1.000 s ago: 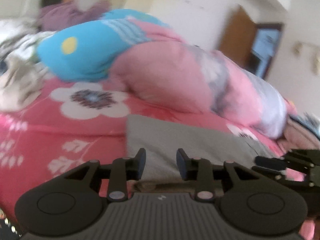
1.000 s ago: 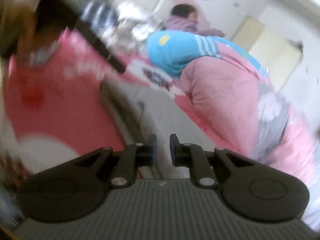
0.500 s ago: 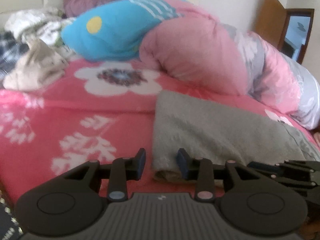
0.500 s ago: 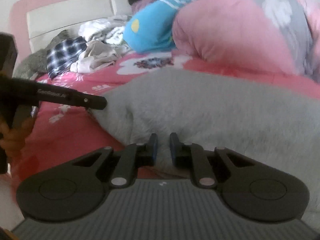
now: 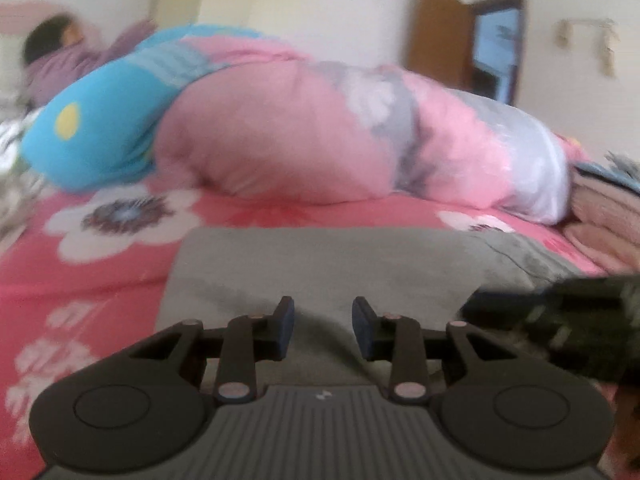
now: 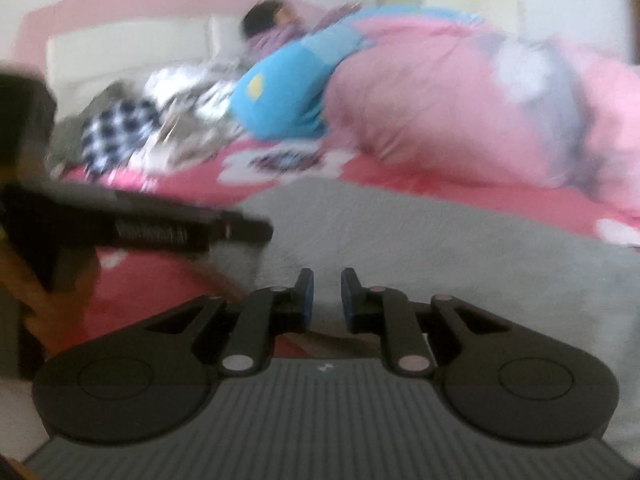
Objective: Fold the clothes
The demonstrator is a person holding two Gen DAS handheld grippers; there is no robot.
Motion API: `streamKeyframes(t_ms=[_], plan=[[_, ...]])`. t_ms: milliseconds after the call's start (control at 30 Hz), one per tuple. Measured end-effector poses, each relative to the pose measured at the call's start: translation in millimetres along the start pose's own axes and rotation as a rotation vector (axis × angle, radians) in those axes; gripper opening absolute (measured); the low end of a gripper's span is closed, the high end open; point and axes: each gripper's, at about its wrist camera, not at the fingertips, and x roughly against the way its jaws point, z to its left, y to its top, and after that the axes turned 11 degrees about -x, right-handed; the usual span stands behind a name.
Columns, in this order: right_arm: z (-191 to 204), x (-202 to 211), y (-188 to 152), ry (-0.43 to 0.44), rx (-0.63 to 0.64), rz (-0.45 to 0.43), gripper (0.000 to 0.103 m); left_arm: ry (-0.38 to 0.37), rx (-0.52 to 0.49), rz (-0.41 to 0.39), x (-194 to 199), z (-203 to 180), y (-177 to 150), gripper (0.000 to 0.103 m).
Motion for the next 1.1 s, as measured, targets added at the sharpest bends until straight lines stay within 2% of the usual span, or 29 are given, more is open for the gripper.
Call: streamKeyframes(t_ms=[133,200,300,433,567,633,700,767,867,1000,1067,1100], plan=[[-27,27,6,-0.096,-0.064,-0.064,0.014,-0.022,-0.04,0.062,-15,-7,-7,0.036],[-42,19,-5,-0.134,-0.108,0.001,0.014,-0.034,-0.043,0.083,-21,-7,-11,0.037],[-58,0,-30,-0.179,-0.14,0.111,0.02,-0.061,-0.01,0.077,-22,-1,-16,0.038],[-49,3,-17,-0.225,-0.127,0.126,0.021,-0.095,0.041,0.073,-24,9,-19,0.041],[-38,23,1,-0.182,-0.161,0.003,0.021,-0.103,0.067,0.078,-24,13,-18,0.041],[-33,21,5,-0.164,-0.152,-0.021,0.022,-0.106,0.079,0.081,-24,14,-17,0.041],[-28,5,-3,-0.187,-0.11,0.03,0.026,-0.109,0.09,0.086,-25,15,-16,0.041],[-28,-20,-23,-0.243,-0.051,0.133,0.031,-0.111,0.099,0.096,-26,16,-15,0.042],[-29,-22,-35,-0.249,-0.025,0.08,0.032,-0.083,0.108,0.116,-25,16,-7,0.042],[-31,-22,-33,-0.239,-0.046,0.079,0.032,-0.015,0.098,0.005,0,16,6,0.049],[-29,-20,-37,-0.246,-0.036,0.076,0.032,0.003,0.098,-0.046,9,20,9,0.058],[-28,-20,-38,-0.247,-0.033,0.076,0.032,0.017,0.105,-0.035,8,22,8,0.059]])
